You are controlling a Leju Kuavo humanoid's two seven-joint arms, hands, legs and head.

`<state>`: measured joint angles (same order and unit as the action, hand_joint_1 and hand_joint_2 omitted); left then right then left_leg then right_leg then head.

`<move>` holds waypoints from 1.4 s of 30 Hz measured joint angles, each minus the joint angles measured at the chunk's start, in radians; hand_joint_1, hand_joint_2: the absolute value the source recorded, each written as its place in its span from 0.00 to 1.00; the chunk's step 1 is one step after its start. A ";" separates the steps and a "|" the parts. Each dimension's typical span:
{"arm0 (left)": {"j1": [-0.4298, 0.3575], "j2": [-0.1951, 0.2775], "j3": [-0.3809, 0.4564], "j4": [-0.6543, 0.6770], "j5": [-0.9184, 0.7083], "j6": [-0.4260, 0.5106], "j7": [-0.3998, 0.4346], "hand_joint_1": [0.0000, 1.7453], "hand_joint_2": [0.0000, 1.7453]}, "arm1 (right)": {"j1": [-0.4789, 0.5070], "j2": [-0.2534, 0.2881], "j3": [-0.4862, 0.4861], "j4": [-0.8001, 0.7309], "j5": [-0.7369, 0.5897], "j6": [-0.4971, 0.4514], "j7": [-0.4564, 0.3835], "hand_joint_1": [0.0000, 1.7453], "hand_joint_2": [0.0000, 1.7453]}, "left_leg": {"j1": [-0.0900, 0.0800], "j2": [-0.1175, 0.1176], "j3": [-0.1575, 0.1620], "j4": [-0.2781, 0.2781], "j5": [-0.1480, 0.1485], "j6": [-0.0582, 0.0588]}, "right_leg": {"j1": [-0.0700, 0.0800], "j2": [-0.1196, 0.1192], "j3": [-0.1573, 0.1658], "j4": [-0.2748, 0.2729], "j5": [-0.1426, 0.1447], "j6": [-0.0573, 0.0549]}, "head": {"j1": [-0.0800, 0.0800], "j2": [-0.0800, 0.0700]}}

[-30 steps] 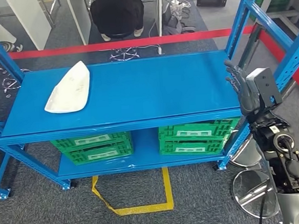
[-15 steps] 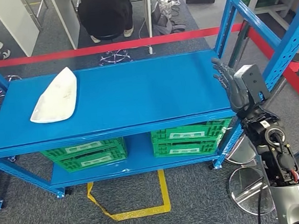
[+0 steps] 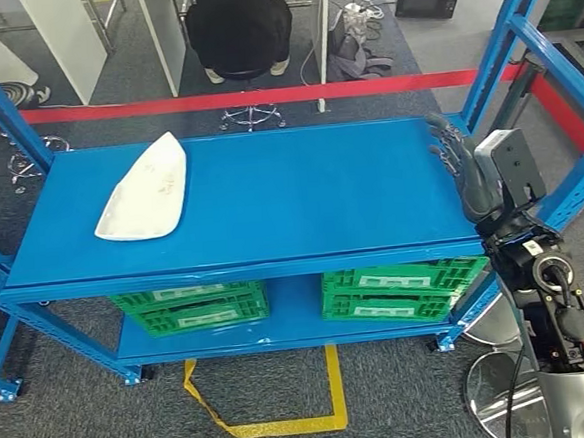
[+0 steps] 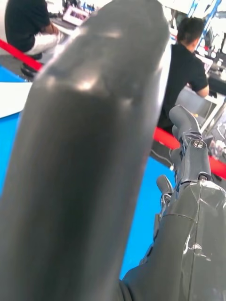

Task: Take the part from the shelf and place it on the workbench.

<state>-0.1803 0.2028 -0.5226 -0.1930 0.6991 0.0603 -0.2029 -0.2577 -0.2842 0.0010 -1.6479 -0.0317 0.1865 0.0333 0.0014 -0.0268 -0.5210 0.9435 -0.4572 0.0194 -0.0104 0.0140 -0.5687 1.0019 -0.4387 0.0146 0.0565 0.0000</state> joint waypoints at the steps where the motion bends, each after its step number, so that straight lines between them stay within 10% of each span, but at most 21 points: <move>1: 0.000 0.000 0.000 0.000 0.000 0.000 0.000 0.00 0.00 | 0.000 0.000 0.000 0.000 0.000 0.000 0.000 0.00 0.00 | 0.000 -0.002 -0.001 0.001 -0.002 -0.004 | 0.002 0.002 0.013 -0.027 0.004 -0.004 | 0.000 0.000; 6: -0.002 0.001 0.000 0.000 0.000 0.000 0.000 0.00 0.00 | 0.000 0.000 0.001 -0.002 0.000 0.000 -0.001 0.00 0.00 | 0.000 0.004 -0.030 0.064 -0.035 -0.029 | -0.005 -0.008 0.037 -0.051 -0.004 -0.025 | -0.011 0.000; 10: -0.001 0.001 0.000 0.000 0.000 0.000 0.000 0.00 0.00 | 0.004 0.000 0.003 -0.004 0.000 0.002 0.001 0.00 0.00 | 0.008 0.016 -0.181 0.299 -0.099 -0.044 | -0.006 -0.029 0.050 -0.054 -0.018 -0.035 | -0.030 0.000; 12: 0.002 0.002 0.000 0.000 0.001 0.000 0.000 0.00 0.00 | 0.004 0.000 0.005 -0.004 0.000 0.004 0.002 0.00 0.00 | 0.012 0.022 -0.182 0.253 -0.041 -0.045 | -0.007 -0.039 0.061 -0.053 -0.028 -0.033 | -0.033 0.000; 15: 0.001 0.003 0.000 0.000 0.004 0.000 0.000 0.00 0.00 | 0.001 0.000 0.008 -0.004 0.000 0.004 0.003 0.00 0.00 | 0.007 0.058 -0.100 0.053 0.058 -0.038 | -0.003 -0.054 0.082 -0.053 -0.048 -0.020 | -0.039 0.000; 21: 0.002 0.002 0.000 0.000 0.011 0.000 -0.001 0.00 0.00 | -0.007 0.000 0.012 -0.004 -0.002 0.009 0.007 0.00 0.00 | 0.005 0.031 -0.071 0.006 0.050 -0.001 | -0.003 -0.056 0.080 -0.013 -0.097 0.012 | -0.031 0.000; 25: 0.002 0.002 0.000 0.000 0.013 0.000 -0.002 0.00 0.00 | -0.003 0.000 0.013 0.000 -0.002 0.010 0.009 0.00 0.00 | 0.004 -0.003 -0.053 0.005 0.037 0.014 | -0.006 -0.020 -0.065 0.250 -0.185 0.017 | -0.015 0.000; 27: 0.004 0.001 0.000 0.000 0.013 0.000 -0.002 0.00 0.00 | 0.000 0.000 0.014 0.001 -0.002 0.011 0.009 0.00 0.00 | 0.003 -0.023 -0.040 0.006 0.027 0.013 | -0.006 -0.016 -0.080 0.233 -0.135 0.016 | -0.010 0.000; 31: 0.003 0.000 0.000 0.000 0.016 0.000 -0.002 0.00 0.00 | -0.001 -0.001 0.014 0.002 -0.001 0.016 0.009 0.00 0.00 | 0.004 -0.064 -0.020 0.011 0.007 -0.002 | -0.009 0.040 0.004 -0.003 -0.002 0.004 | -0.001 0.000; 34: 0.006 0.001 0.000 0.000 0.017 0.000 -0.003 0.00 0.00 | -0.005 -0.001 0.015 0.002 0.000 0.021 0.008 0.00 0.00 | 0.009 -0.084 -0.029 0.013 0.003 -0.018 | -0.007 0.036 0.025 -0.036 -0.011 -0.006 | 0.000 0.000; 36: 0.008 0.002 0.000 0.000 0.018 0.000 -0.003 0.00 0.00 | -0.007 -0.001 0.016 0.002 0.002 0.023 0.008 0.00 0.00 | 0.007 -0.054 -0.042 0.050 -0.014 -0.031 | -0.010 0.018 0.041 -0.047 -0.013 -0.016 | -0.007 0.000; 40: 0.006 0.003 0.000 0.000 0.019 0.000 -0.004 0.00 0.00 | -0.007 -0.001 0.016 0.003 0.002 0.028 0.009 0.00 0.00 | 0.010 0.013 -0.189 0.289 -0.084 -0.051 | -0.007 -0.026 0.064 -0.055 -0.029 -0.031 | -0.029 0.000; 42: 0.010 0.002 0.000 0.000 0.019 0.000 -0.004 0.00 0.00 | -0.007 -0.001 0.018 0.005 0.002 0.029 0.008 0.00 0.00 | 0.013 0.019 -0.218 0.294 -0.048 -0.054 | -0.008 -0.047 0.077 -0.055 -0.041 -0.030 | -0.032 0.000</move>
<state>-0.1704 0.2047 -0.5226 -0.1930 0.7183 0.0603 -0.2068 -0.2647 -0.2853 0.0188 -1.6427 -0.0299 0.2160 0.0418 0.0146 -0.0078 -0.7390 1.2379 -0.5050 -0.0348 -0.0181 -0.0332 -0.4918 0.9473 -0.4801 -0.0155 0.0244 0.0000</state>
